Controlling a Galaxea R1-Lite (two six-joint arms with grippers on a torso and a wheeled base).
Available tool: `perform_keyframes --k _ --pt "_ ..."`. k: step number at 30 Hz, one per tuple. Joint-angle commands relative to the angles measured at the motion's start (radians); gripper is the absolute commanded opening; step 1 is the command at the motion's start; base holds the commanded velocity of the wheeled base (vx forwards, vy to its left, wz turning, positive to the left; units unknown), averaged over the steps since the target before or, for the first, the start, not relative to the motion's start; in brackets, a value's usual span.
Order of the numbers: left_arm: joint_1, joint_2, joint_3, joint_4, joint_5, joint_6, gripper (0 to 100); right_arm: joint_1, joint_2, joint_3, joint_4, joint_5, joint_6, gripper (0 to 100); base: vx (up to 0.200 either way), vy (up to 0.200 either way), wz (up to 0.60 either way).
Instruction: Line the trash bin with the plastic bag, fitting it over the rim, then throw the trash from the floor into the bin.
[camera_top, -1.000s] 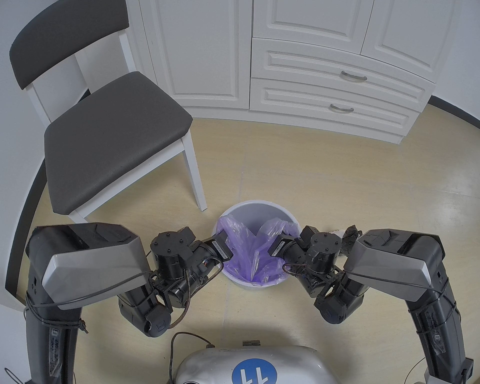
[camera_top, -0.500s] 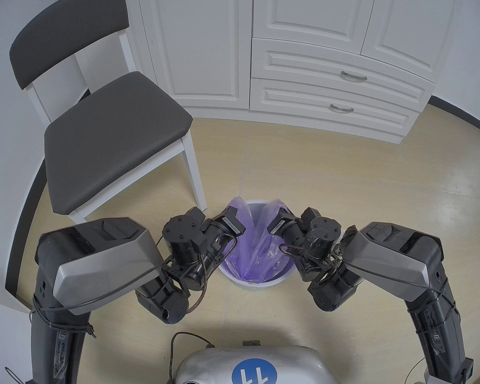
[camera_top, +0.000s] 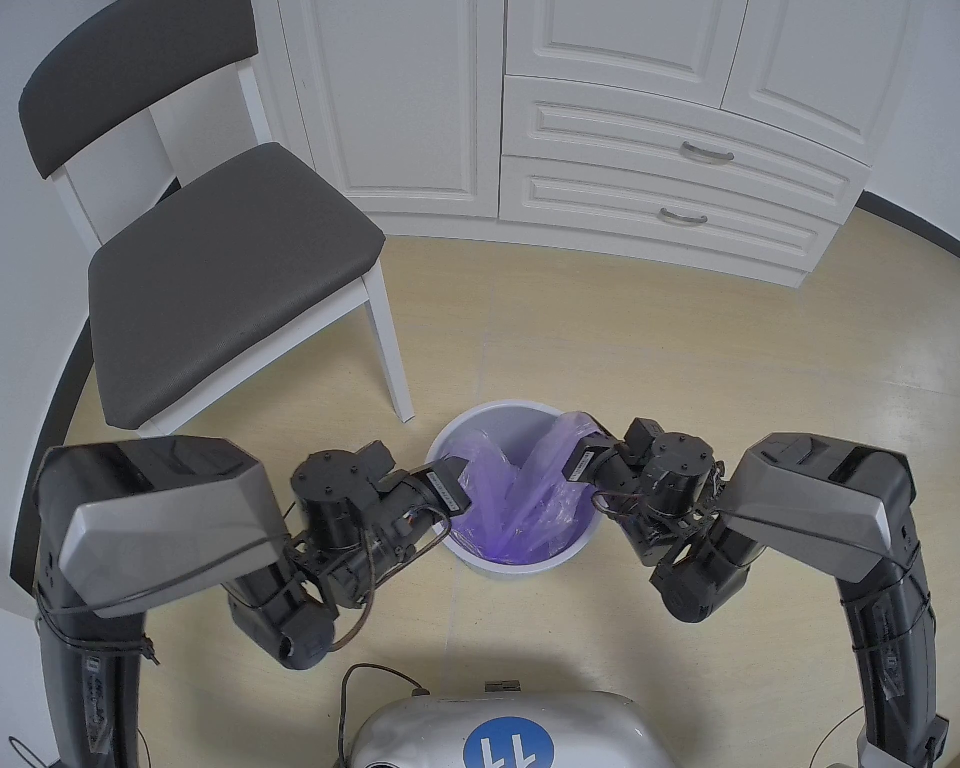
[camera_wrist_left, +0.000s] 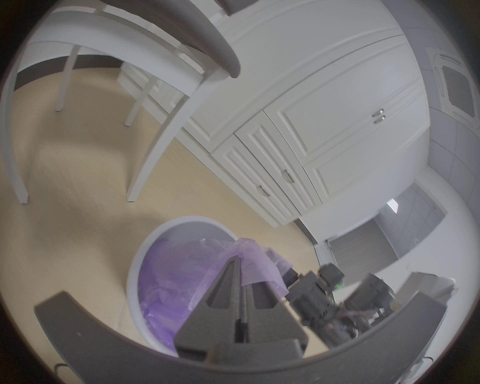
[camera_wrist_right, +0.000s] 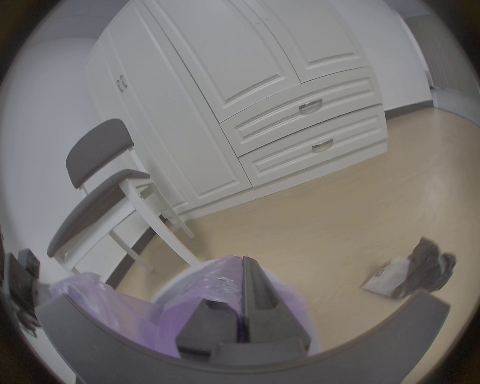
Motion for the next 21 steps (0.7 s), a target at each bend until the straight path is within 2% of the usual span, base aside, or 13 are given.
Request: perform_keyframes --k 1,6,11,14,21 --pt "0.090 -0.130 0.128 0.000 -0.113 0.036 0 -0.076 -0.127 0.126 -0.018 0.053 -0.081 0 0.000 0.000 0.00" --pt "0.129 -0.133 0.128 0.003 -0.125 0.080 0 -0.120 -0.167 0.181 0.022 0.083 -0.135 0 0.000 0.000 0.00" --pt "0.173 -0.129 0.131 0.032 -0.126 0.176 0 -0.174 -0.186 0.244 0.037 0.132 -0.202 0 0.000 0.000 0.00" --pt "0.216 -0.130 0.134 0.126 -0.126 0.271 0 -0.203 -0.187 0.289 0.037 0.168 -0.257 0 0.000 0.000 0.00" --pt "0.276 -0.115 0.128 0.219 -0.126 0.384 0 -0.242 -0.170 0.326 0.056 0.186 -0.348 0 0.000 0.000 0.00"
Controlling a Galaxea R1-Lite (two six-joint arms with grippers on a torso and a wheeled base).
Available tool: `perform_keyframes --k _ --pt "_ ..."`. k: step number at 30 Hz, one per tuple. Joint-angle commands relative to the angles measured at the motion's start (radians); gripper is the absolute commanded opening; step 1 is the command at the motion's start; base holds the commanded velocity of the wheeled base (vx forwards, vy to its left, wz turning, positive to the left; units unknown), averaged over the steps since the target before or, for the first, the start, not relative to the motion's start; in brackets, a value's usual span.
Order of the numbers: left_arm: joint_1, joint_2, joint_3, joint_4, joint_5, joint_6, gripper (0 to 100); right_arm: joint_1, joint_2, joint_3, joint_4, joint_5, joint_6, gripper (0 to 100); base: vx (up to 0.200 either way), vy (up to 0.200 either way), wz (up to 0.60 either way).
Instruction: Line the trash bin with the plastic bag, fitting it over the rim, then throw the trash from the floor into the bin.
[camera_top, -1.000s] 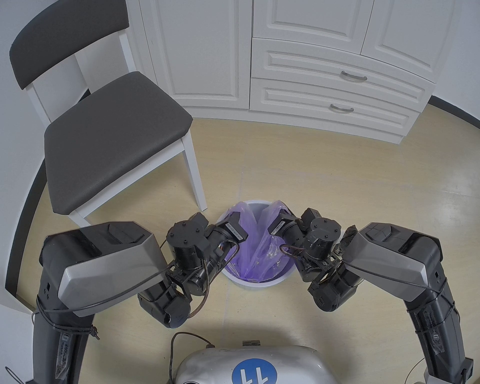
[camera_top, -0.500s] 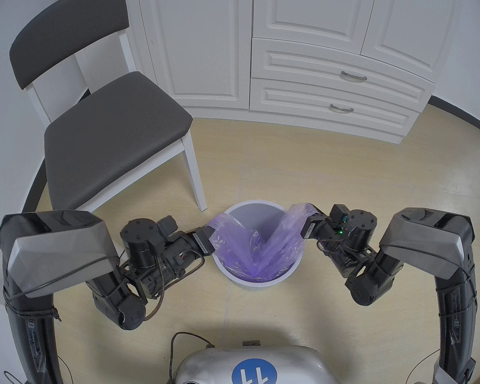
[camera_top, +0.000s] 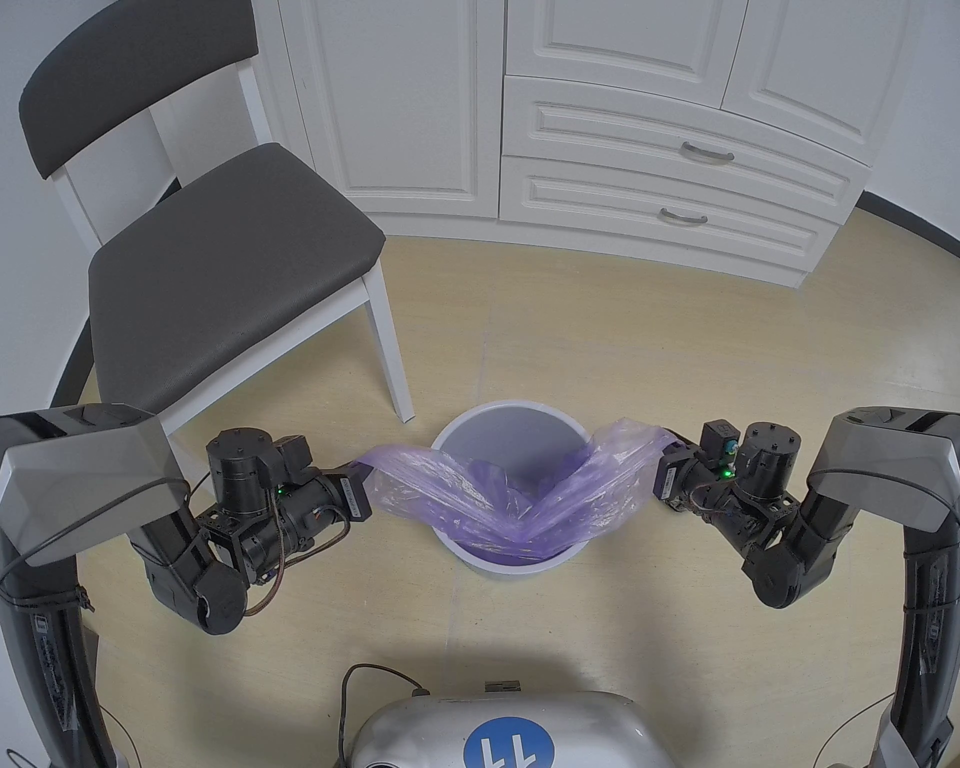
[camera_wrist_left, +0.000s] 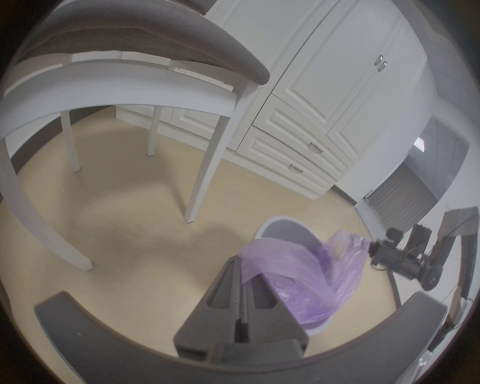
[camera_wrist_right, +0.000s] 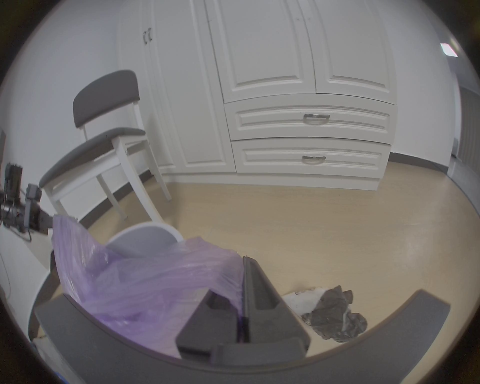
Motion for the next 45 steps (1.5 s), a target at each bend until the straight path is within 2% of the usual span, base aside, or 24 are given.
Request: perform_keyframes --k 1,4,11,19,24,26,30,35,38,45 --pt "0.043 0.010 -0.005 0.033 0.000 0.047 0 -0.038 0.006 0.028 0.011 0.004 -0.044 0 0.000 0.000 0.00" --pt "0.059 0.021 -0.013 0.044 0.002 0.074 0 -0.059 0.026 0.025 0.007 0.004 -0.075 0 0.000 0.000 0.00" --pt "0.065 0.026 -0.016 0.047 0.002 0.076 0 -0.079 0.054 0.026 0.007 0.004 -0.124 0 0.000 0.000 0.00" --pt "0.071 0.029 -0.008 0.047 0.000 0.079 0 -0.082 0.065 0.036 0.007 0.004 -0.129 0 0.000 0.000 0.00" --pt "0.071 0.029 0.013 0.049 -0.006 0.108 0 -0.088 0.049 0.078 0.012 0.008 -0.161 0 0.000 0.000 0.00" --pt "0.074 0.023 0.041 0.049 -0.057 0.133 0 -0.094 0.031 0.121 0.012 0.034 -0.191 0 0.000 0.000 0.00" --pt "0.082 0.016 0.086 0.049 -0.100 0.167 0 -0.102 0.005 0.189 0.021 0.082 -0.228 0 0.000 0.000 0.00" --pt "0.085 0.021 0.142 0.049 -0.153 0.240 0 -0.102 -0.012 0.244 0.067 0.108 -0.279 0 0.000 0.000 0.00" --pt "0.083 0.024 0.167 0.050 -0.162 0.272 0 -0.099 -0.014 0.269 0.070 0.119 -0.306 0 0.000 0.000 0.00" --pt "0.083 0.024 0.178 0.050 -0.164 0.282 0 -0.102 -0.023 0.307 0.073 0.119 -0.365 0 0.000 0.000 0.00"
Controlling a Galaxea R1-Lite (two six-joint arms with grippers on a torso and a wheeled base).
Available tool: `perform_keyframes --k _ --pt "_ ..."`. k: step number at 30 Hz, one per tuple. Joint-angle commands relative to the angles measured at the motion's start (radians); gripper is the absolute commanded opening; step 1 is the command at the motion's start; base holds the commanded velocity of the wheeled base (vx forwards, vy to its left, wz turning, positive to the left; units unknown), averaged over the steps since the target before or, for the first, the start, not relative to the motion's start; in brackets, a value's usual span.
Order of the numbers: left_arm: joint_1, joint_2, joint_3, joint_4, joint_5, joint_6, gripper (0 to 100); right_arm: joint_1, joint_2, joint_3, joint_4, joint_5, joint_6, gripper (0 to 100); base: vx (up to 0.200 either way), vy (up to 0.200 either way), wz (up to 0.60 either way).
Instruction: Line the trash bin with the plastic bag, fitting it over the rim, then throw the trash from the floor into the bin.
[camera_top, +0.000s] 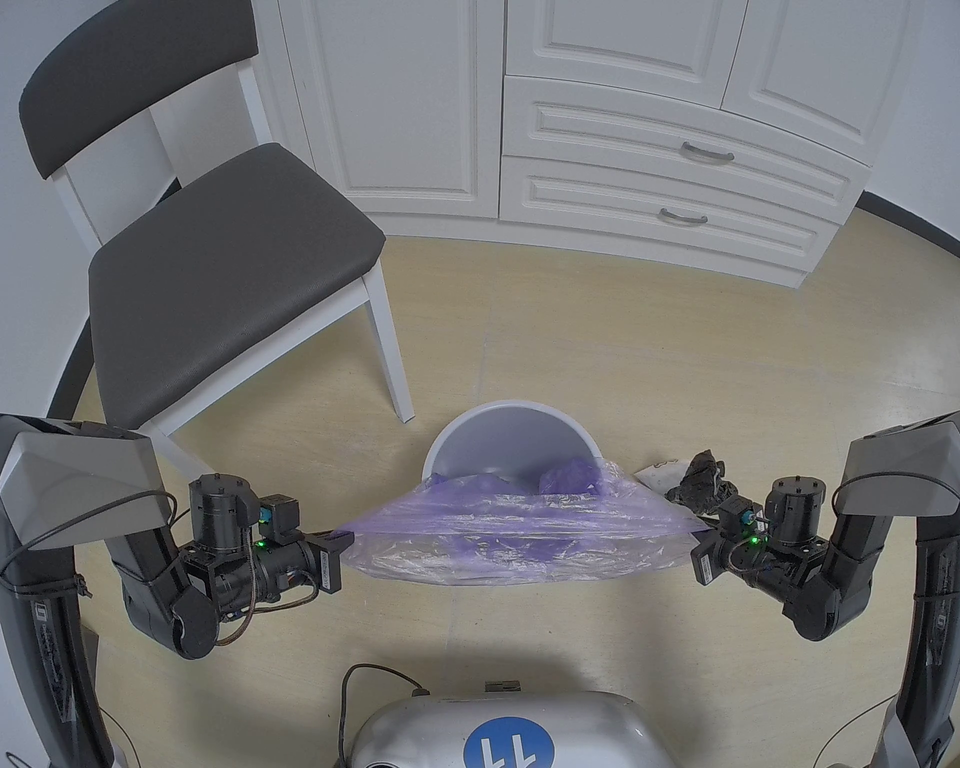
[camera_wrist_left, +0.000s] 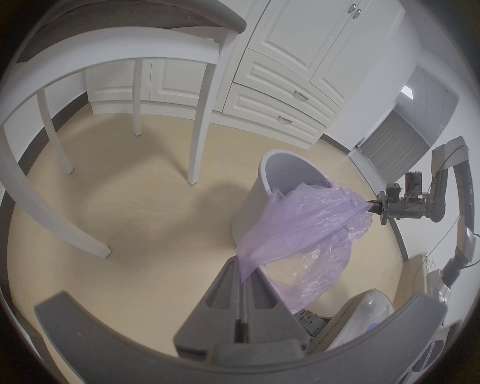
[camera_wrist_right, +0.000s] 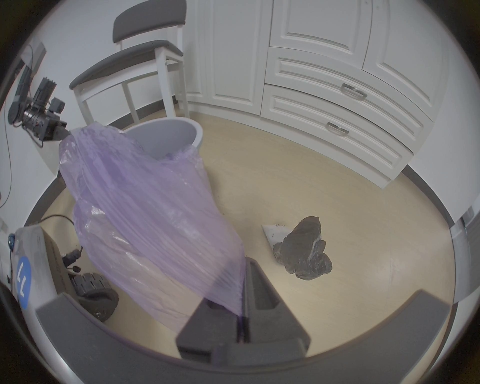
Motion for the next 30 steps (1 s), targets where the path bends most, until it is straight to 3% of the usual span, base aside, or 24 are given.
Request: perform_keyframes --k 1,8,23,30 --pt "0.000 -0.004 0.017 0.000 -0.002 0.002 0 -0.001 -0.012 0.027 0.001 0.002 -0.010 0 0.000 0.000 0.00" --pt "0.000 -0.061 0.082 0.000 -0.059 0.057 0 -0.001 -0.055 0.061 0.034 0.016 -0.031 0 0.000 0.000 0.00" --pt "-0.002 -0.118 0.182 -0.001 -0.100 0.185 0 -0.013 -0.152 0.119 0.124 0.027 -0.105 0 0.000 0.000 0.00" --pt "-0.005 -0.085 0.183 0.000 -0.129 0.191 0 -0.002 -0.124 0.124 0.126 0.027 -0.111 0 0.000 0.000 0.00"
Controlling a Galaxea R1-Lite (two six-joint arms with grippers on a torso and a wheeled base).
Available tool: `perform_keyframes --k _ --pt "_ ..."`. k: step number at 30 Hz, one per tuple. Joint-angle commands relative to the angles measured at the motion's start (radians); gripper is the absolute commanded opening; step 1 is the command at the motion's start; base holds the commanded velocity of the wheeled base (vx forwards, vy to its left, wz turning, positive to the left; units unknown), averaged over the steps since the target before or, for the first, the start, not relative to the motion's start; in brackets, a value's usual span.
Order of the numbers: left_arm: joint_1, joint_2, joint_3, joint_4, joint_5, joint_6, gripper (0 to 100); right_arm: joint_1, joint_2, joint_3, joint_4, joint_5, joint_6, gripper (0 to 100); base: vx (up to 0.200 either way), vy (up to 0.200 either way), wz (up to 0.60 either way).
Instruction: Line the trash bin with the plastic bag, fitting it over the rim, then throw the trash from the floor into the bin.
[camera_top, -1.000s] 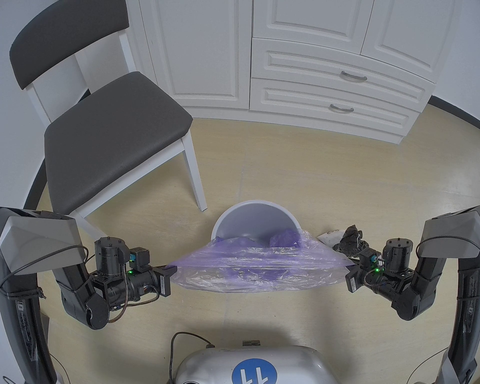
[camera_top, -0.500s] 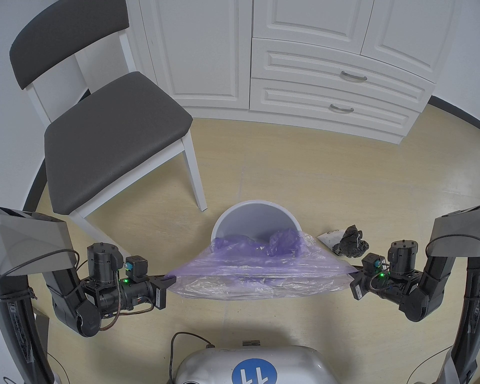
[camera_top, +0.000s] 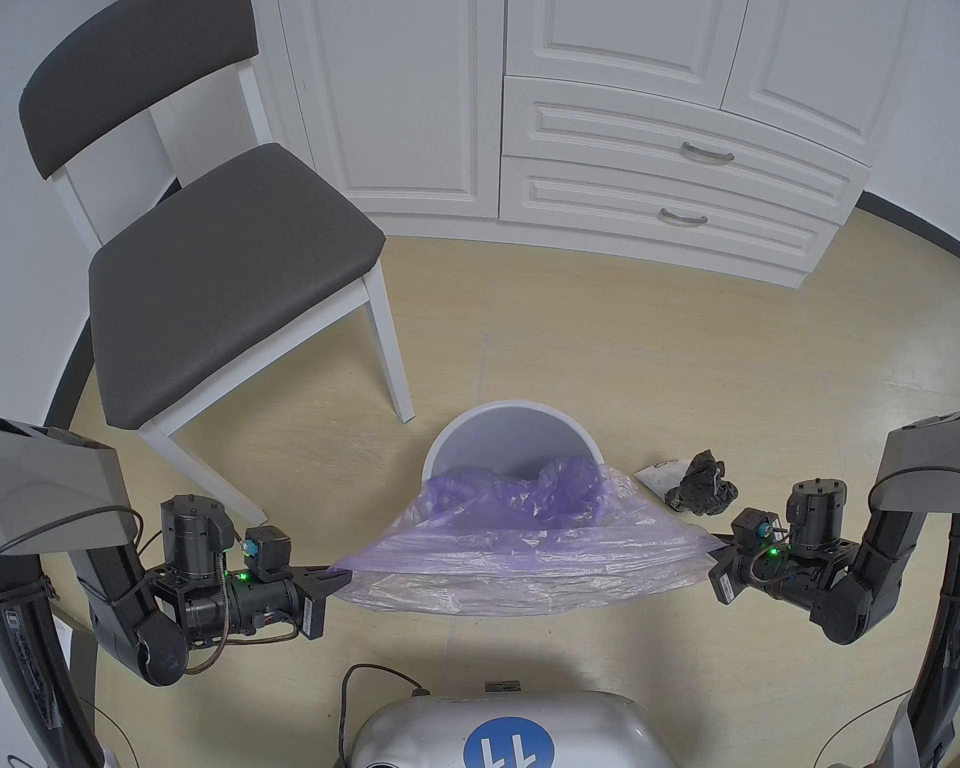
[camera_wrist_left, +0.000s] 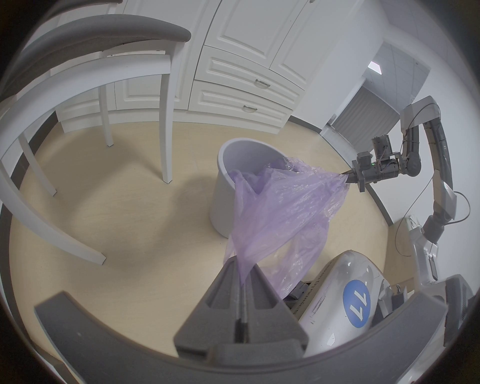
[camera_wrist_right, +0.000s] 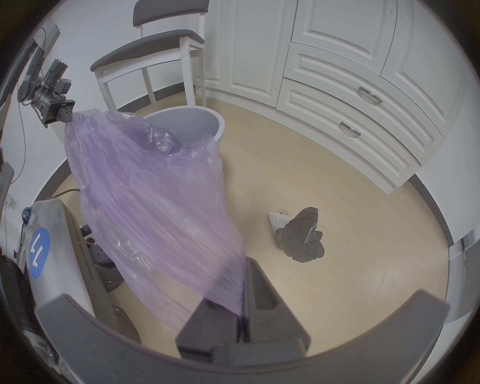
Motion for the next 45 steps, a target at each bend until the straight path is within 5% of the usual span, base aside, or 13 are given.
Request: perform_keyframes --k 1,8,13,23,36,37,43,45 --pt "-0.003 0.055 -0.011 -0.002 0.001 0.000 0 0.009 0.034 -0.004 0.001 0.000 -0.003 0 0.000 0.000 0.00" --pt "-0.035 0.225 -0.112 -0.018 0.022 -0.027 0 0.027 0.142 -0.087 -0.016 -0.010 0.014 0 0.000 0.000 0.00" --pt "-0.070 0.252 -0.255 -0.019 0.197 -0.267 0 0.039 0.167 -0.173 -0.017 -0.017 0.150 0 0.000 0.000 0.00" --pt "-0.101 0.250 -0.423 -0.019 0.360 -0.475 0 0.042 0.225 -0.298 -0.154 -0.115 0.270 0 0.000 0.000 0.00" --pt "-0.102 0.202 -0.396 -0.021 0.360 -0.484 0 0.029 0.216 -0.251 -0.198 -0.101 0.245 0 0.000 0.000 0.00" --pt "-0.102 0.195 -0.388 -0.021 0.355 -0.483 0 0.027 0.216 -0.238 -0.209 -0.101 0.230 100 0.000 0.000 0.00" --pt "-0.106 0.181 -0.362 -0.021 0.354 -0.477 0 0.010 0.212 -0.200 -0.263 -0.020 0.193 100 0.000 0.000 0.00" --pt "-0.106 0.187 -0.357 -0.021 0.354 -0.472 0 -0.027 0.204 -0.173 -0.263 0.071 0.193 100 0.000 0.000 0.00"
